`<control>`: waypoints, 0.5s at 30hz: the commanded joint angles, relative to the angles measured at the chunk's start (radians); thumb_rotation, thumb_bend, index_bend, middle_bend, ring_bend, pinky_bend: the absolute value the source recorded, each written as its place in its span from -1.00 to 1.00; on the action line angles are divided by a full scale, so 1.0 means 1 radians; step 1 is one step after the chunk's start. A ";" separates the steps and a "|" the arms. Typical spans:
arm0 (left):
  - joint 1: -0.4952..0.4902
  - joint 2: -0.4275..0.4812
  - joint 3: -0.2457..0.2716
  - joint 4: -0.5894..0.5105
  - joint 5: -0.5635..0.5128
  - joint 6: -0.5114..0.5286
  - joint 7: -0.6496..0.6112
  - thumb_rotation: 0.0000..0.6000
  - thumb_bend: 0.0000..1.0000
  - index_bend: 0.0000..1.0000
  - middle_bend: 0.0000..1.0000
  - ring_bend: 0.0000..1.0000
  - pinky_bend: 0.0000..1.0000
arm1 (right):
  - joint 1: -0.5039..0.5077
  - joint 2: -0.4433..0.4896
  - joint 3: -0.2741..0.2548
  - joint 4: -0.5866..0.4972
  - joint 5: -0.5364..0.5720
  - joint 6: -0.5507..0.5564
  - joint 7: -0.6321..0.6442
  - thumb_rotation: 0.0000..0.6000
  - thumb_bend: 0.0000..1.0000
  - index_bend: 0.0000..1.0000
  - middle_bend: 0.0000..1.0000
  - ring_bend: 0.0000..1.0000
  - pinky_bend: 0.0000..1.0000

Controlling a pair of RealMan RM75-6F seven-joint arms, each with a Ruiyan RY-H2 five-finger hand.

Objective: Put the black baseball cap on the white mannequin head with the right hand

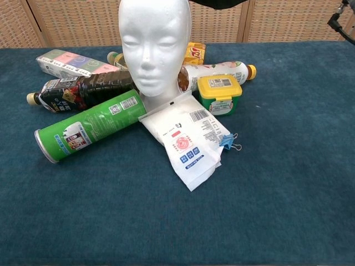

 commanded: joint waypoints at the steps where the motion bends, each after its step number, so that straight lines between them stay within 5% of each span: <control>1: 0.003 -0.002 0.001 0.006 -0.003 0.000 -0.005 1.00 -0.32 0.33 0.04 -0.23 -0.34 | 0.016 -0.006 0.006 0.001 0.009 -0.017 -0.013 1.00 1.00 0.22 -0.02 0.15 0.42; 15: 0.014 -0.014 0.006 0.040 -0.018 -0.006 -0.028 1.00 -0.33 0.33 0.05 -0.23 -0.34 | 0.110 -0.048 0.032 0.036 0.015 -0.051 -0.031 1.00 1.00 0.22 -0.02 0.15 0.42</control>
